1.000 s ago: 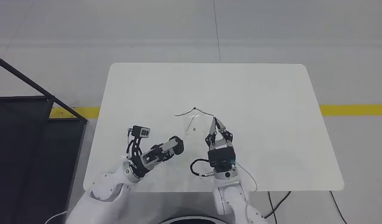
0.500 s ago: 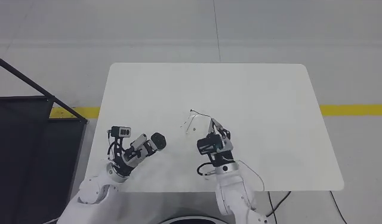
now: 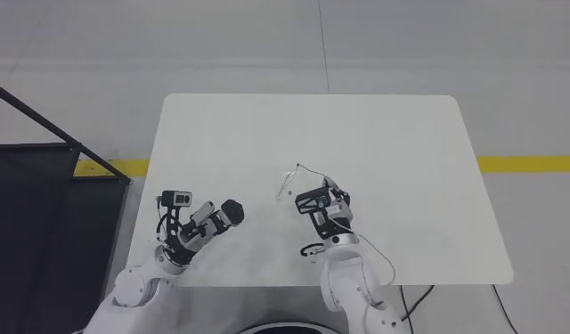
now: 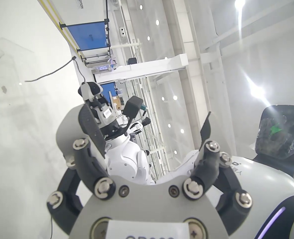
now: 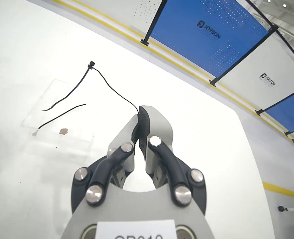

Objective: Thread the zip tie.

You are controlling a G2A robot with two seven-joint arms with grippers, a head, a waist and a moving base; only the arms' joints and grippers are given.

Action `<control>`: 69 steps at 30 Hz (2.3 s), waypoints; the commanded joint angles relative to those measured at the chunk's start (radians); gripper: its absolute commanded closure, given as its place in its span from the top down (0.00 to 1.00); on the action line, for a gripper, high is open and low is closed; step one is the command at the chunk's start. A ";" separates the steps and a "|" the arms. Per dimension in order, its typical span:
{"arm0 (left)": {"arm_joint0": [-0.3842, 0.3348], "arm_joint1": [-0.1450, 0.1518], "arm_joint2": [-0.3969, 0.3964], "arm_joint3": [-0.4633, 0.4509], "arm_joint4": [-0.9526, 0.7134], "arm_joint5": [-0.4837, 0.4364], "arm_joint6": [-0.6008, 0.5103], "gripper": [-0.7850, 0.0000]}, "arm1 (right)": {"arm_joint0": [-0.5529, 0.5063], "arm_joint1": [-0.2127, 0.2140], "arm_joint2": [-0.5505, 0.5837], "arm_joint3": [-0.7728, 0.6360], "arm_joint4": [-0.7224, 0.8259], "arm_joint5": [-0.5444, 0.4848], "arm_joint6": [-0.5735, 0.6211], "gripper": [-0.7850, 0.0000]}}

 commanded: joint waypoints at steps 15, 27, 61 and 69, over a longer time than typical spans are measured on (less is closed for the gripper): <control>0.000 0.000 0.000 0.000 0.000 0.000 0.000 1.00 | -0.013 -0.008 0.031 -0.035 0.318 -0.167 -0.046 0.00; 0.000 0.000 0.000 0.000 0.000 0.000 0.000 1.00 | -0.020 -0.022 0.029 -0.047 0.391 -0.029 -0.077 0.00; 0.000 0.000 0.000 0.000 0.000 0.000 0.000 1.00 | 0.076 -0.060 -0.034 -0.069 0.296 -0.005 0.517 0.11; 0.000 0.000 0.000 0.000 0.000 0.000 0.000 1.00 | 0.074 -0.066 -0.036 -0.068 0.284 -0.009 0.520 0.15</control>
